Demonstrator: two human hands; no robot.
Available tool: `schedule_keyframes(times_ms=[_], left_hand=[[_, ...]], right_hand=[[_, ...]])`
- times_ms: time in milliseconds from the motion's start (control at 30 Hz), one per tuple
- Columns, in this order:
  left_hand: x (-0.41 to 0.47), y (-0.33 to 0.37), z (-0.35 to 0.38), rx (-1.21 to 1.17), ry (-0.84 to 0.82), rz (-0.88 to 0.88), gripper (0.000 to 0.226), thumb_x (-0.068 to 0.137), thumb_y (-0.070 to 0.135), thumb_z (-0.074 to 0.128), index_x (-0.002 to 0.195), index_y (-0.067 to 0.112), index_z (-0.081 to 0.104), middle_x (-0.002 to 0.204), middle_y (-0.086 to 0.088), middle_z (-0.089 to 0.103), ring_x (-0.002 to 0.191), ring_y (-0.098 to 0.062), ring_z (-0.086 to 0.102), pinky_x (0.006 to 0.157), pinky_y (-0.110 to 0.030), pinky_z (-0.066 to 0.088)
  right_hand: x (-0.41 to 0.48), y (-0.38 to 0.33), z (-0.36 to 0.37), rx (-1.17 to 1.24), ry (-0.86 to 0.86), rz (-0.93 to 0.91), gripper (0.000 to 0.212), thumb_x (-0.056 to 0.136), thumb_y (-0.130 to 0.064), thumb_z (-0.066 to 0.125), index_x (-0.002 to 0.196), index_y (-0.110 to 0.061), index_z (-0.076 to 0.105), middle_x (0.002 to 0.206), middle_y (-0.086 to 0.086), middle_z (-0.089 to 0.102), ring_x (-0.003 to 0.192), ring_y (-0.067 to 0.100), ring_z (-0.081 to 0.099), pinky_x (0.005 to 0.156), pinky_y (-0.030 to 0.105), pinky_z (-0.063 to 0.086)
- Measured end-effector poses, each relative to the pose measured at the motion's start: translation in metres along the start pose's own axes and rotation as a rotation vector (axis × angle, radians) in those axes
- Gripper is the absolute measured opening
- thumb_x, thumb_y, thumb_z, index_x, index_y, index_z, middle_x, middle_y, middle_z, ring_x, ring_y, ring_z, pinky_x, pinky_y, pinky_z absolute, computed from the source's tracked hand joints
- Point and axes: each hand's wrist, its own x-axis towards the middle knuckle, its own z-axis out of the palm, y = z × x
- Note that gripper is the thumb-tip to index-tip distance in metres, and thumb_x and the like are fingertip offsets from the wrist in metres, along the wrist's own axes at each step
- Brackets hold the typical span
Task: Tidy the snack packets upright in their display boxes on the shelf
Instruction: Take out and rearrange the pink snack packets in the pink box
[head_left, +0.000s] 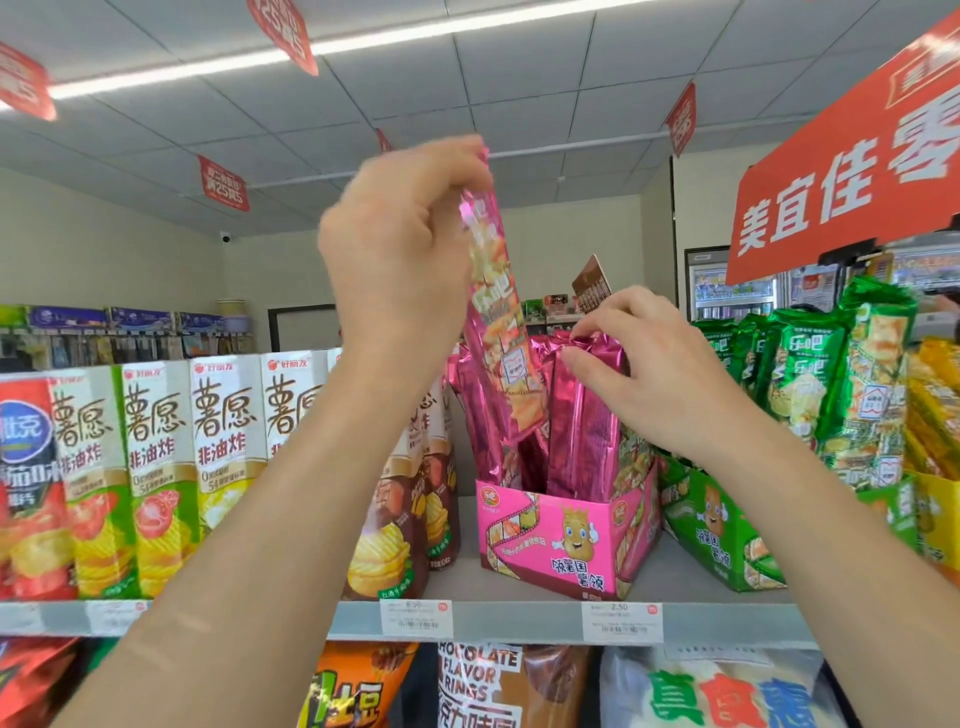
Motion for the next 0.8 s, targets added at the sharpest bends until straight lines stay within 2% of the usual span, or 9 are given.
schedule_keyframes(times_ms=[167, 300, 400, 467, 533, 600, 633, 700, 800], left_hand=[[-0.003, 0.012, -0.028, -0.204, 0.092, -0.039, 0.024, 0.084, -0.009, 0.057, 0.088, 0.012, 0.069, 0.096, 0.001, 0.070, 0.096, -0.013, 0.070, 0.084, -0.030, 0.055], [-0.035, 0.027, -0.046, -0.347, 0.117, -0.182, 0.030, 0.087, -0.013, 0.058, 0.093, 0.016, 0.065, 0.105, -0.004, 0.068, 0.095, -0.019, 0.070, 0.083, -0.026, 0.052], [-0.055, 0.033, -0.056, -0.341, 0.077, -0.285, 0.030, 0.091, -0.010, 0.057, 0.090, 0.019, 0.062, 0.107, -0.004, 0.068, 0.096, -0.019, 0.069, 0.082, -0.027, 0.051], [-0.051, 0.022, -0.060, -0.243, -0.163, -0.496, 0.032, 0.095, -0.008, 0.050, 0.087, 0.021, 0.059, 0.112, -0.010, 0.068, 0.086, -0.014, 0.066, 0.075, -0.017, 0.048], [-0.056, 0.016, -0.062, -0.228, -0.387, -0.678, 0.033, 0.096, -0.009, 0.045, 0.090, 0.019, 0.060, 0.123, -0.018, 0.064, 0.082, -0.010, 0.062, 0.074, -0.013, 0.046], [-0.078, 0.030, -0.066, -0.306, -0.202, -0.554, 0.023, 0.092, -0.010, 0.054, 0.099, 0.010, 0.063, 0.120, -0.016, 0.065, 0.097, -0.021, 0.066, 0.087, -0.023, 0.050], [-0.089, 0.035, -0.067, -0.368, -0.099, -0.561, 0.020, 0.090, -0.007, 0.058, 0.100, 0.009, 0.064, 0.116, -0.016, 0.067, 0.102, -0.027, 0.066, 0.091, -0.030, 0.051], [-0.108, 0.039, -0.065, -0.447, 0.001, -0.636, 0.020, 0.087, 0.006, 0.066, 0.106, 0.011, 0.064, 0.112, -0.013, 0.069, 0.106, -0.027, 0.066, 0.093, -0.037, 0.051], [-0.116, 0.038, -0.060, -0.459, -0.065, -0.722, 0.043, 0.083, 0.030, 0.068, 0.122, 0.013, 0.059, 0.113, 0.005, 0.069, 0.103, -0.007, 0.065, 0.085, -0.022, 0.051]], right_hand=[[-0.012, -0.015, -0.006, 0.115, 0.185, -0.050, 0.037, 0.097, -0.035, 0.052, 0.132, -0.020, 0.056, 0.127, 0.000, 0.049, 0.123, 0.019, 0.045, 0.102, 0.049, 0.038], [-0.060, -0.037, -0.006, 0.435, 0.368, -0.057, 0.025, 0.097, -0.031, 0.049, 0.118, -0.024, 0.062, 0.110, -0.011, 0.060, 0.106, 0.004, 0.056, 0.090, 0.025, 0.047], [-0.096, -0.057, 0.009, 0.918, 0.019, 0.136, 0.028, 0.096, -0.047, 0.047, 0.110, -0.032, 0.066, 0.105, -0.012, 0.069, 0.098, 0.004, 0.065, 0.080, 0.017, 0.052], [-0.126, -0.066, 0.023, 1.178, -0.429, 0.282, 0.024, 0.096, -0.042, 0.047, 0.096, -0.028, 0.067, 0.097, -0.004, 0.073, 0.084, 0.003, 0.066, 0.078, 0.022, 0.052], [-0.146, -0.069, 0.036, 1.313, -0.611, 0.393, 0.020, 0.093, -0.034, 0.046, 0.099, -0.027, 0.064, 0.098, 0.005, 0.076, 0.082, 0.009, 0.069, 0.081, 0.031, 0.055], [-0.149, -0.069, 0.043, 1.409, -0.595, 0.497, 0.031, 0.094, -0.044, 0.055, 0.115, -0.025, 0.068, 0.097, 0.007, 0.076, 0.084, 0.018, 0.073, 0.074, 0.028, 0.057], [-0.155, -0.070, 0.040, 1.453, -0.548, 0.557, 0.041, 0.082, -0.058, 0.064, 0.109, -0.029, 0.074, 0.094, 0.004, 0.077, 0.083, 0.017, 0.074, 0.070, 0.023, 0.057], [-0.165, -0.072, 0.036, 1.460, -0.371, 0.623, 0.022, 0.059, -0.061, 0.070, 0.077, -0.051, 0.076, 0.083, -0.017, 0.076, 0.076, -0.003, 0.071, 0.060, 0.008, 0.051], [-0.167, -0.075, 0.035, 1.445, -0.312, 0.569, 0.025, 0.059, -0.059, 0.073, 0.083, -0.051, 0.075, 0.077, -0.012, 0.075, 0.065, 0.003, 0.069, 0.057, 0.012, 0.051]])
